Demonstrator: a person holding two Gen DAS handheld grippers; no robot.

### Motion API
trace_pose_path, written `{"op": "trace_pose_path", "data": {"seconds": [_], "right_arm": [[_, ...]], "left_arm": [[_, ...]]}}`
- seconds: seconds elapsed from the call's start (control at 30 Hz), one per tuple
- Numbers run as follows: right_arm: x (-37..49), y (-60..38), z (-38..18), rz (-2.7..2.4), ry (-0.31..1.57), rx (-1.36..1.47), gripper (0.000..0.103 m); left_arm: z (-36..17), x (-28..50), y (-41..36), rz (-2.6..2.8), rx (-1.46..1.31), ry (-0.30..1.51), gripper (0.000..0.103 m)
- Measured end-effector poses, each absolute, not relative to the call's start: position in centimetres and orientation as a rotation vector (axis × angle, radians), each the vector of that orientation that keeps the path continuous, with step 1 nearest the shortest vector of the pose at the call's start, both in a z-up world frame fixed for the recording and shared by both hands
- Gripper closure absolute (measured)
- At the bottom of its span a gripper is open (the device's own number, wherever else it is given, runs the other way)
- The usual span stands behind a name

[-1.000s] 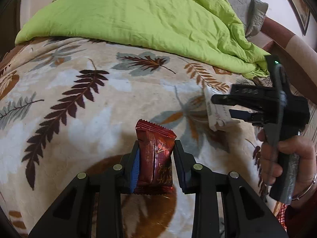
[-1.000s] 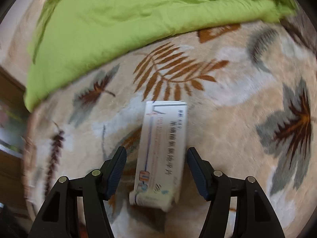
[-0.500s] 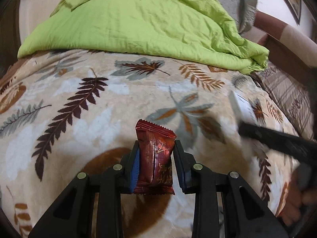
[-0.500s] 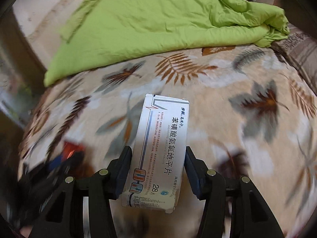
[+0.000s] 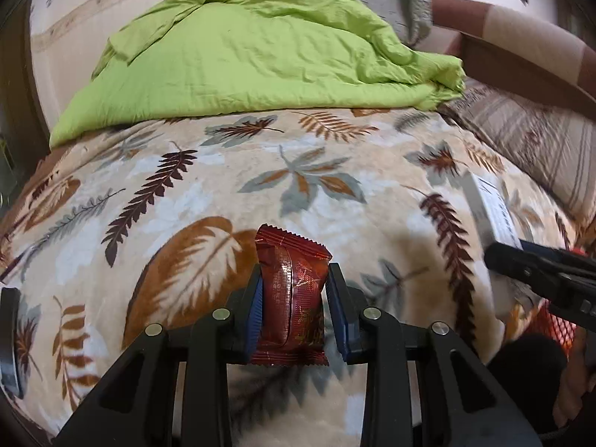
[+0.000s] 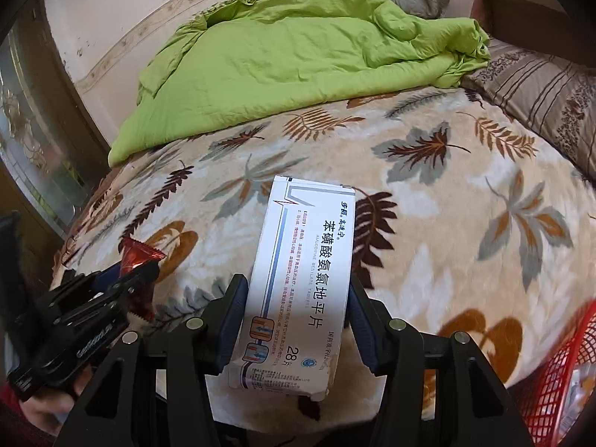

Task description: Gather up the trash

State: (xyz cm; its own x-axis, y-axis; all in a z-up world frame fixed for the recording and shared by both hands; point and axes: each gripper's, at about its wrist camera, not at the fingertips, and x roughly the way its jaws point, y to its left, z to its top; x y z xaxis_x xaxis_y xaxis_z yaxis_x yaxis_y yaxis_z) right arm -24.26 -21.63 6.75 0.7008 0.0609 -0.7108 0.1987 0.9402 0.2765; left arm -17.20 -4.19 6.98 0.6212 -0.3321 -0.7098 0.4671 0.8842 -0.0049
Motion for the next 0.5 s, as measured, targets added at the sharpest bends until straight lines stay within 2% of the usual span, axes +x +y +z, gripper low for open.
{"op": "trace_pose_path", "data": {"seconds": [0.5], "right_arm": [[-25.6,-21.0,5.7,-0.044,0.763,0.322,0.046]], "left_arm": [[6.5,-19.9,-4.9,-0.454,0.251,0.753,0.072]]}}
